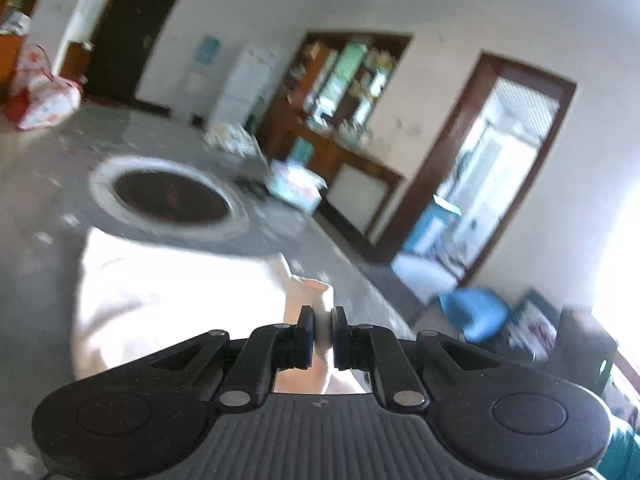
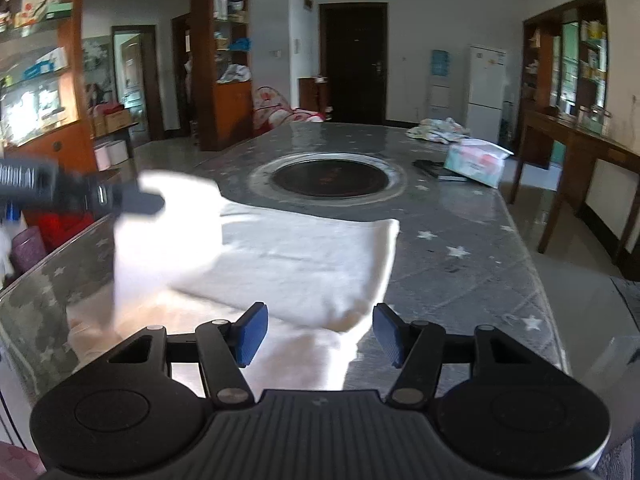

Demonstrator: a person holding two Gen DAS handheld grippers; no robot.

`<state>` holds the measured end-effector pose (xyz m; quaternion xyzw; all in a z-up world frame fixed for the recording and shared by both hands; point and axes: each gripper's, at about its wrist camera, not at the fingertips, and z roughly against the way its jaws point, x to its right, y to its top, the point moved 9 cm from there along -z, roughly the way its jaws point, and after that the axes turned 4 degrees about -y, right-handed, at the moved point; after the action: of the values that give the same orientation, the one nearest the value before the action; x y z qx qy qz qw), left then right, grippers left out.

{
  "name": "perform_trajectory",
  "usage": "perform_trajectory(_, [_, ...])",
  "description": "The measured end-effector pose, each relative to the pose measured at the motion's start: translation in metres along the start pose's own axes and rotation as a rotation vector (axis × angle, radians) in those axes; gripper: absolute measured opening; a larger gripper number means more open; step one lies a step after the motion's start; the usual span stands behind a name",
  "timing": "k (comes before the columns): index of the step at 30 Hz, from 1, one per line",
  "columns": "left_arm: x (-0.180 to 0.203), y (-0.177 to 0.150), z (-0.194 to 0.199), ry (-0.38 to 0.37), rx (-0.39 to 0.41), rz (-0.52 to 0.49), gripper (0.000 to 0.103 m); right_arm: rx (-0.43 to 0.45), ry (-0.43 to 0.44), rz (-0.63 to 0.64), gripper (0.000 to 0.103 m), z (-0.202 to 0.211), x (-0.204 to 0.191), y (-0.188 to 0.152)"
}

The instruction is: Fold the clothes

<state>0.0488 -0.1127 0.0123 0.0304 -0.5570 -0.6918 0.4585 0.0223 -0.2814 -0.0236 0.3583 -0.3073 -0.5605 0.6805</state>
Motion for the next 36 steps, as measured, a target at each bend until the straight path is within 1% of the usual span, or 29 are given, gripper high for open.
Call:
perform_trajectory(2, [0.004,-0.013,-0.011,-0.003,-0.041,-0.021,0.014,-0.002,-0.01,-0.014,0.056,0.0,0.005,0.0])
perform_trajectory(4, [0.005,-0.021,-0.012,-0.008,-0.063,-0.034,0.015,-0.005,-0.014,-0.025,0.053,0.001,0.008,0.0])
perform_trajectory(6, [0.002,-0.027,-0.008,-0.009,-0.071,-0.046,0.025,-0.01,0.001,-0.024,0.051,0.0,0.006,0.0])
perform_trajectory(7, [-0.002,-0.028,-0.002,0.008,-0.061,-0.057,0.03,-0.012,0.009,-0.024,0.049,0.0,0.004,0.0])
perform_trajectory(8, [-0.007,-0.029,0.004,0.026,-0.052,-0.068,0.032,-0.019,0.022,-0.017,0.047,-0.001,0.0,0.0])
perform_trajectory(9, [-0.013,-0.03,0.011,0.046,-0.044,-0.078,0.033,-0.025,0.035,-0.011,0.044,-0.003,-0.003,0.0])
perform_trajectory(12, [-0.038,-0.039,0.037,0.136,-0.041,-0.086,0.038,-0.054,0.069,0.008,0.043,-0.012,-0.015,-0.005])
perform_trajectory(14, [-0.055,-0.047,0.055,0.197,-0.046,-0.087,0.042,-0.084,0.078,0.014,0.041,-0.022,-0.021,-0.011])
perform_trajectory(16, [-0.068,-0.055,0.07,0.249,-0.053,-0.094,0.044,-0.116,0.083,0.015,0.037,-0.031,-0.025,-0.019])
perform_trajectory(17, [-0.074,-0.058,0.076,0.272,-0.056,-0.101,0.044,-0.126,0.084,0.013,0.037,-0.035,-0.026,-0.021])
perform_trajectory(18, [-0.079,-0.061,0.081,0.294,-0.059,-0.108,0.044,-0.132,0.082,0.014,0.035,-0.038,-0.027,-0.023])
perform_trajectory(19, [-0.084,-0.064,0.086,0.314,-0.061,-0.109,0.044,-0.136,0.081,0.015,0.031,-0.041,-0.027,-0.025])
perform_trajectory(20, [-0.088,-0.066,0.088,0.326,-0.063,-0.102,0.044,-0.142,0.082,0.015,0.03,-0.043,-0.028,-0.026])
perform_trajectory(21, [-0.092,-0.067,0.089,0.331,-0.066,-0.09,0.044,-0.146,0.08,0.019,0.028,-0.045,-0.029,-0.028])
perform_trajectory(22, [-0.095,-0.068,0.088,0.334,-0.068,-0.081,0.042,-0.149,0.077,0.023,0.026,-0.046,-0.03,-0.029])
perform_trajectory(24, [-0.098,-0.069,0.084,0.335,-0.073,-0.071,0.042,-0.15,0.065,0.043,0.025,-0.047,-0.031,-0.031])
perform_trajectory(25, [-0.099,-0.07,0.083,0.334,-0.077,-0.072,0.036,-0.151,0.059,0.054,0.025,-0.047,-0.032,-0.031])
perform_trajectory(26, [-0.1,-0.072,0.081,0.338,-0.089,-0.081,0.027,-0.152,0.053,0.064,0.025,-0.048,-0.033,-0.032])
perform_trajectory(28, [-0.104,-0.078,0.077,0.368,-0.13,-0.112,0.018,-0.152,0.042,0.089,0.024,-0.046,-0.034,-0.032])
perform_trajectory(30, [-0.107,-0.083,0.076,0.386,-0.155,-0.13,0.018,-0.151,0.035,0.101,0.024,-0.044,-0.034,-0.031])
perform_trajectory(32, [-0.107,-0.08,0.08,0.386,-0.153,-0.13,0.018,-0.135,0.032,0.114,0.024,-0.04,-0.035,-0.025])
perform_trajectory(34, [-0.105,-0.072,0.082,0.381,-0.133,-0.137,0.018,-0.112,0.04,0.12,0.024,-0.036,-0.036,-0.019])
perform_trajectory(36, [-0.101,-0.06,0.081,0.361,-0.108,-0.134,0.018,-0.089,0.048,0.126,0.024,-0.032,-0.038,-0.012])
